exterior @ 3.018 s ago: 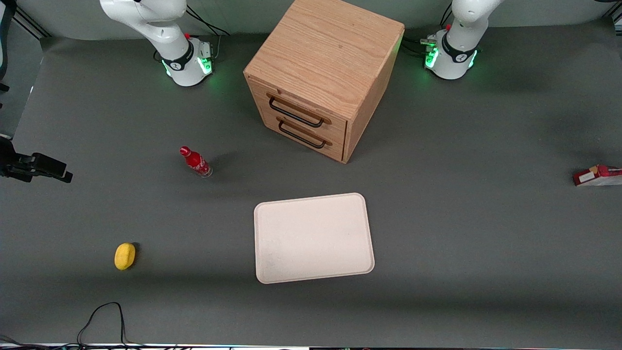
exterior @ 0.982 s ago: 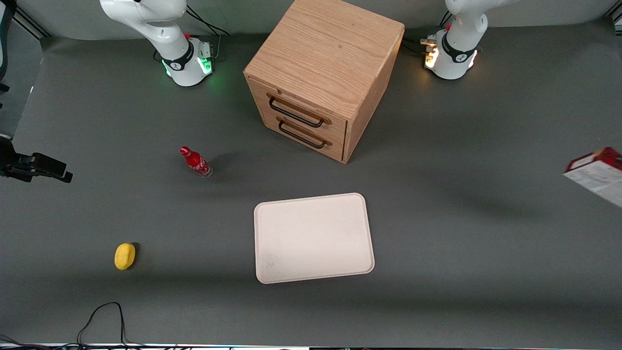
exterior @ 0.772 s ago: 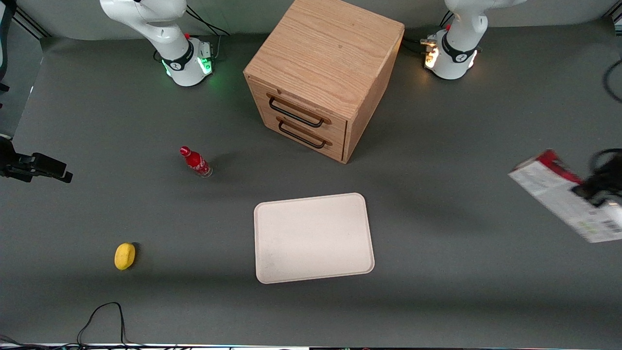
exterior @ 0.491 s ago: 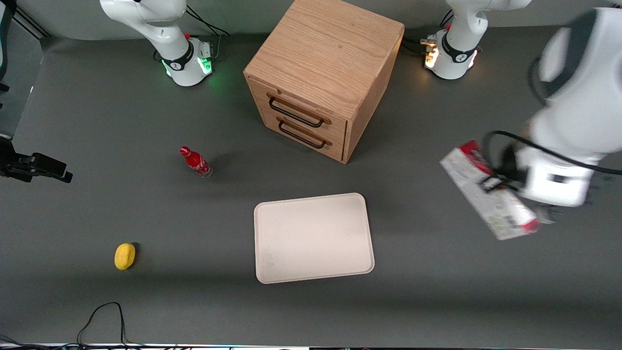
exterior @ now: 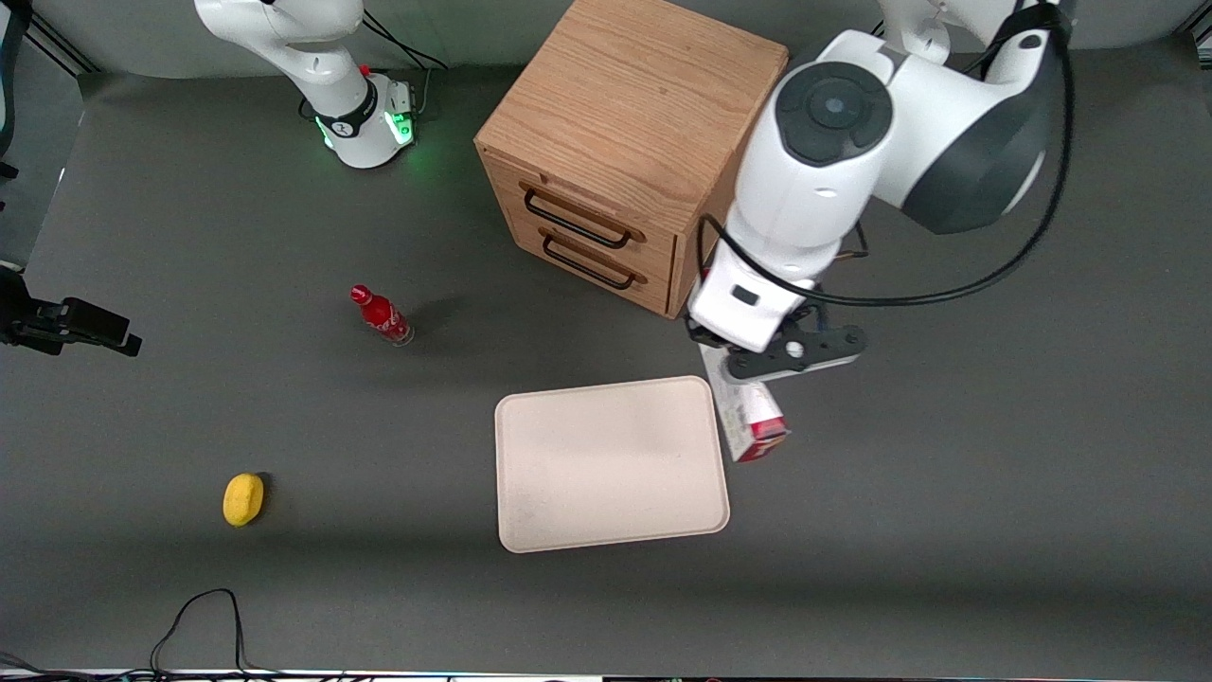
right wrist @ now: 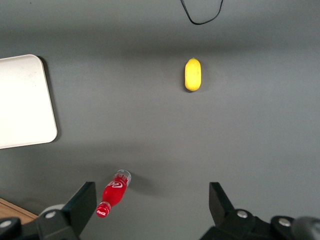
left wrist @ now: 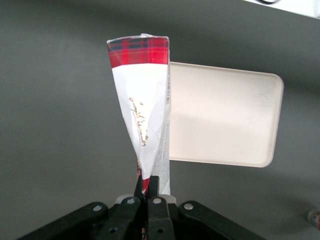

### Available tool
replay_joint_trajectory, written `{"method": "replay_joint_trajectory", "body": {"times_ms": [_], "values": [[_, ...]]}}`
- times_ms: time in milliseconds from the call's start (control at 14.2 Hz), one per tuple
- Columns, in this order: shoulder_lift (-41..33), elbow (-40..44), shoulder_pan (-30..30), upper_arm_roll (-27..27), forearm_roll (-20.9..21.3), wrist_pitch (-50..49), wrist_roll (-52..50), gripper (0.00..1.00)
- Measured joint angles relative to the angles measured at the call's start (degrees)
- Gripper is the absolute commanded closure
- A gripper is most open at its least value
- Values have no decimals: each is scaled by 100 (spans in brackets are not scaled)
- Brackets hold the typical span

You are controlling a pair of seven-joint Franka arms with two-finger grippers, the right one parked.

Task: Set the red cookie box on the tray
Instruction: 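Carry the held cookie box toward the white tray, then lower the cookie box upright onto the tray and open the left gripper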

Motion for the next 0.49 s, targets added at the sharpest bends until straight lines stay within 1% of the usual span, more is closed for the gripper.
{"method": "replay_joint_trajectory", "body": {"times_ms": [351,491], "values": [[47,4,12,-74,0,13,190,100],[290,-11,23,-68,0,211,312,100]]}}
